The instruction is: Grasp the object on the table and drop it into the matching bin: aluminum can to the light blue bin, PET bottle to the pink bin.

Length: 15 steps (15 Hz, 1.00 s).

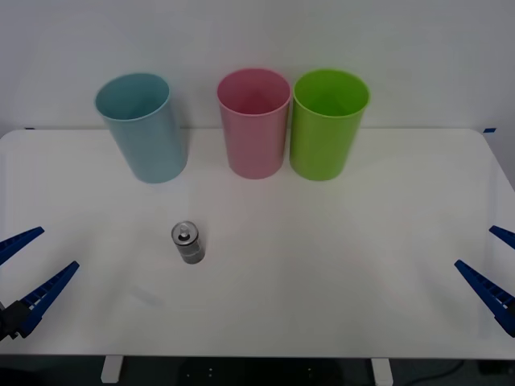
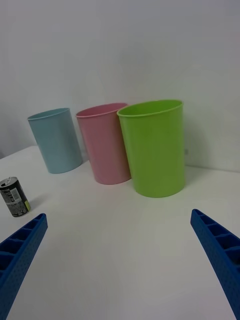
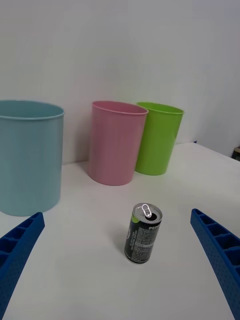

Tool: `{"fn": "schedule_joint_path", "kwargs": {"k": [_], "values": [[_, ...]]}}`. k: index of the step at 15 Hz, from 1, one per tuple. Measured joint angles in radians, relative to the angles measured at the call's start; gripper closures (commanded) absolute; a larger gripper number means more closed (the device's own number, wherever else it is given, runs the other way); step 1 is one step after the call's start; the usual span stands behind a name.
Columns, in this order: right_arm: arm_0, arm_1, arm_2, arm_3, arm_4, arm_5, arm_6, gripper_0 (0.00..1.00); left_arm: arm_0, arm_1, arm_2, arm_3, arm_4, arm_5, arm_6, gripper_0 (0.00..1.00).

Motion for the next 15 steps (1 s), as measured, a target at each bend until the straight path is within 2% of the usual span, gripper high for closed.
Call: {"fn": "schedule_joint_path", "kwargs": {"k": [8, 15], "values": [[0.000, 0.000, 0.000, 0.000, 0.000, 0.000, 0.000, 0.00, 0.000, -0.017, -0.014, 0.018, 0.004, 0.001, -0.003, 0.00], [0.000, 0.000, 0.000, 0.000, 0.000, 0.000, 0.000, 0.00, 0.074, -0.016, -0.033, 0.019, -0.021, 0.027, -0.038, 0.00]]}}
